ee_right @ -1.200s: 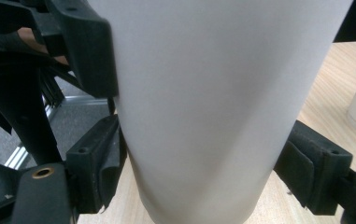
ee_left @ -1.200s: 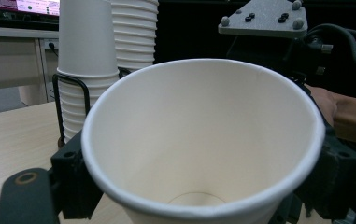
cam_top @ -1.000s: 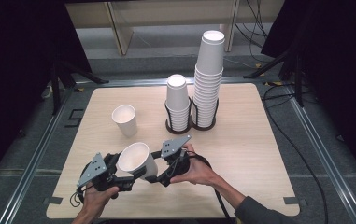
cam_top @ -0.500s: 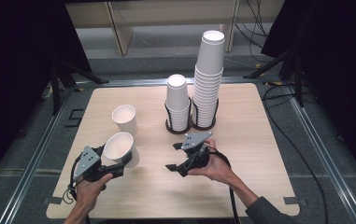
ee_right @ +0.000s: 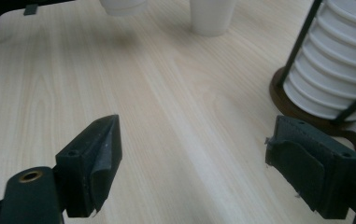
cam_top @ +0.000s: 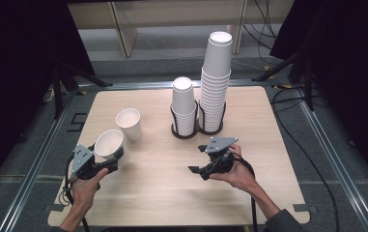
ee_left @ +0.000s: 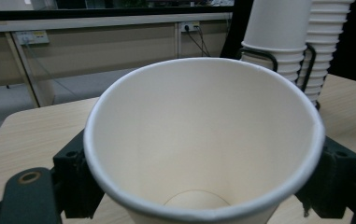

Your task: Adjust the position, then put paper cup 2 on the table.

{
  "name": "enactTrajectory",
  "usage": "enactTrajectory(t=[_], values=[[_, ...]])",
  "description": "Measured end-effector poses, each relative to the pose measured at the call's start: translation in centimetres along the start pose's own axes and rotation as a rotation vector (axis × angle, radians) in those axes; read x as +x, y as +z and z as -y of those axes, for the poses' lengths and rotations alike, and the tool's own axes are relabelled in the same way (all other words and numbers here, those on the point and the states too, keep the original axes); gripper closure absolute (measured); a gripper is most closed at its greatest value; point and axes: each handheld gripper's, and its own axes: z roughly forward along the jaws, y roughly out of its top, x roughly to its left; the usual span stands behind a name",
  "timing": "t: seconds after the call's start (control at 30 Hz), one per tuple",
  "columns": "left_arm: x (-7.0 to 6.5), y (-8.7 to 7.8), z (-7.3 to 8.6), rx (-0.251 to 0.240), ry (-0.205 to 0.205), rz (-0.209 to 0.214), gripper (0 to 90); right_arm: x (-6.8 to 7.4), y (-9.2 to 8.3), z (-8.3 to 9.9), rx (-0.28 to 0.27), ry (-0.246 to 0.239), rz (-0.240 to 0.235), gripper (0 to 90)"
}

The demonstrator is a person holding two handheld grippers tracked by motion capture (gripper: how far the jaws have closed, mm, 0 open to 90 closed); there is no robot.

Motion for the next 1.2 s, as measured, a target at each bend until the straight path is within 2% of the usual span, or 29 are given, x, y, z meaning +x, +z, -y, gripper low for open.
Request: enactTrajectory(t=[0.1,0.13,0.27,0.43,0.5,0.53,0.57,0.6,0.63,0.67,0.7,0.8,0.83,0.93,0.97,1.0,1.2], values=[[0.6,0.1,0.0,0.020,0.006,-0.027,16.7,-0.1,-0.4,0.4,0.007,0.012,0.014,17.0],[0.8,0.3,0.2,0.002,-0.002,-0.030,16.7,-0.2,-0.6,0.5,0.011,0.016,0.022,16.5],[1.4,0.3,0.2,0.025,0.002,-0.064,16.7,-0.3,-1.1,1.1,0.010,0.029,0.047,16.0],[2.2,0.6,0.4,0.018,-0.007,-0.085,16.6,-0.4,-1.8,1.7,0.010,0.042,0.065,15.9],[2.4,0.5,0.4,0.036,-0.008,-0.097,16.6,-0.4,-1.9,2.0,0.014,0.038,0.071,16.0],[2.5,0.6,0.4,0.036,-0.005,-0.100,16.6,-0.4,-2.0,2.1,0.017,0.048,0.076,16.0],[2.6,0.6,0.5,0.035,-0.006,-0.099,16.7,-0.5,-2.0,2.2,0.017,0.031,0.083,16.0],[2.7,0.6,0.5,0.041,-0.015,-0.103,16.6,-0.5,-2.1,2.3,0.021,0.043,0.079,16.0],[2.8,0.7,0.5,0.040,-0.015,-0.107,16.6,-0.5,-2.1,2.3,0.015,0.028,0.088,16.0],[2.9,0.8,0.6,0.031,-0.015,-0.105,16.6,-0.5,-2.2,2.4,0.014,0.032,0.086,16.0],[2.9,0.8,0.6,0.047,-0.014,-0.110,16.6,-0.5,-2.2,2.4,0.015,0.040,0.082,16.0],[3.1,0.9,0.7,0.046,-0.017,-0.114,16.6,-0.5,-2.3,2.5,0.017,0.048,0.082,16.0],[3.2,1.0,0.8,0.038,-0.017,-0.112,16.6,-0.5,-2.3,2.5,0.017,0.047,0.083,16.0],[3.3,1.1,0.8,0.059,-0.019,-0.117,16.5,-0.4,-2.3,2.6,0.027,0.042,0.086,16.1],[3.4,1.3,0.9,0.043,-0.019,-0.114,16.5,-0.4,-2.3,2.6,0.028,0.042,0.086,16.0],[3.4,1.2,0.8,0.058,-0.017,-0.118,16.5,-0.4,-2.2,2.7,0.030,0.041,0.086,16.1],[3.8,1.8,1.1,0.054,-0.029,-0.119,16.4,-0.4,-2.2,2.8,0.041,0.043,0.080,16.1]])
